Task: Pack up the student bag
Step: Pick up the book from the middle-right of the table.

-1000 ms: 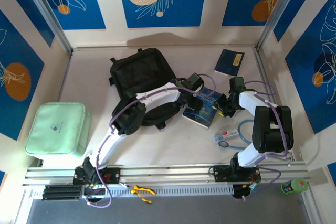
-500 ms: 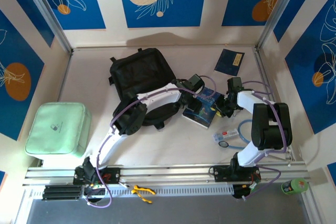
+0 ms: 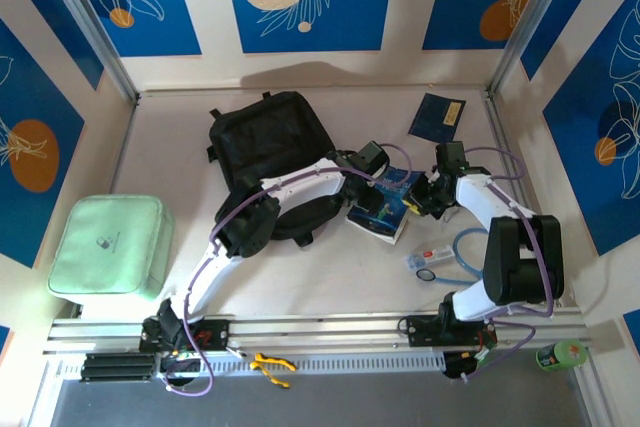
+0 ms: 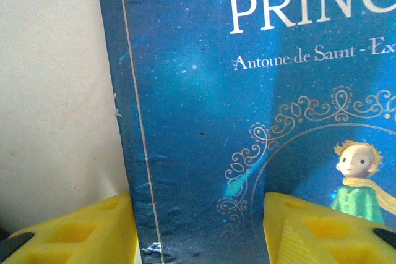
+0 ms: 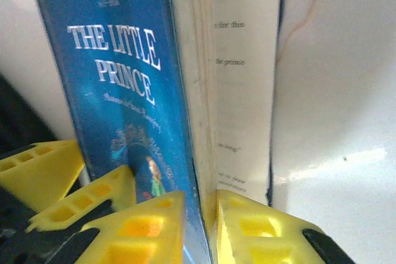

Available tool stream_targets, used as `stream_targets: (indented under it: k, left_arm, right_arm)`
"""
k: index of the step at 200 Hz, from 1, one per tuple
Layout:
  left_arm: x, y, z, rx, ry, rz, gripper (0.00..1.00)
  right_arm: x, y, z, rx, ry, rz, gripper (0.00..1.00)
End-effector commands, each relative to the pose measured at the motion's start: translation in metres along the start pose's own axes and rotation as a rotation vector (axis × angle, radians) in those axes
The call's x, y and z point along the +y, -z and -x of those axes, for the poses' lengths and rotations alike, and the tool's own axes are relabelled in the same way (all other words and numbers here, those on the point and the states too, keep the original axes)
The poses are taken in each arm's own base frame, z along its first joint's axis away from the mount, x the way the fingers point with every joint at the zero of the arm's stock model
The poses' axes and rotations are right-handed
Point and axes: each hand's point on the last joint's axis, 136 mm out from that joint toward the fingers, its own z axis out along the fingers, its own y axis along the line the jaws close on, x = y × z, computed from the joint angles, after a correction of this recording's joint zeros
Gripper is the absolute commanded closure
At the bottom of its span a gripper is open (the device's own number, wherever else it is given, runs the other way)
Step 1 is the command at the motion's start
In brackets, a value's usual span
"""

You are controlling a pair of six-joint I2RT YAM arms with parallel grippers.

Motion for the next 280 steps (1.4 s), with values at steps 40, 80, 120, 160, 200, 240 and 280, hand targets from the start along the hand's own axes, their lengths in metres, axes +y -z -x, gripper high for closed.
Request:
stream_targets:
  k: [40,80,120,160,200,240,280]
  left_arm:
    - [0.002,-0.045,-0.065,0.21,-0.023,0.01,0.47]
    - [0.0,-0.04,-0.06,0.196,-0.026,-0.003,0.47]
    - [-0.013,-0.004,-0.029,0.104,-0.094,-0.059,0.43]
    - [-0.031,0.079,0.027,-0.092,-0.125,-0.139,0.34]
    - [-0.018,0.156,0.06,-0.28,-0.064,-0.171,0.22]
    - [0.018,0.196,0.06,-0.366,0.097,-0.238,0.17]
    - [0.052,0.216,0.047,-0.421,0.292,-0.385,0.14]
  right_arm:
    - [0.018,0.002,-0.006,0.001,-0.023,0.102,0.83]
    - [0.016,-0.001,-0.006,0.002,-0.026,0.092,0.92]
    - [0.013,0.011,0.003,-0.06,-0.014,0.073,1.0]
    - [0.025,0.038,0.016,-0.151,0.02,0.191,1.0]
    - [0.047,0.076,0.023,-0.229,0.105,0.353,1.0]
    - [0.075,0.114,0.02,-0.258,0.185,0.519,1.0]
    - [0.112,0.145,0.008,-0.219,0.259,0.712,1.0]
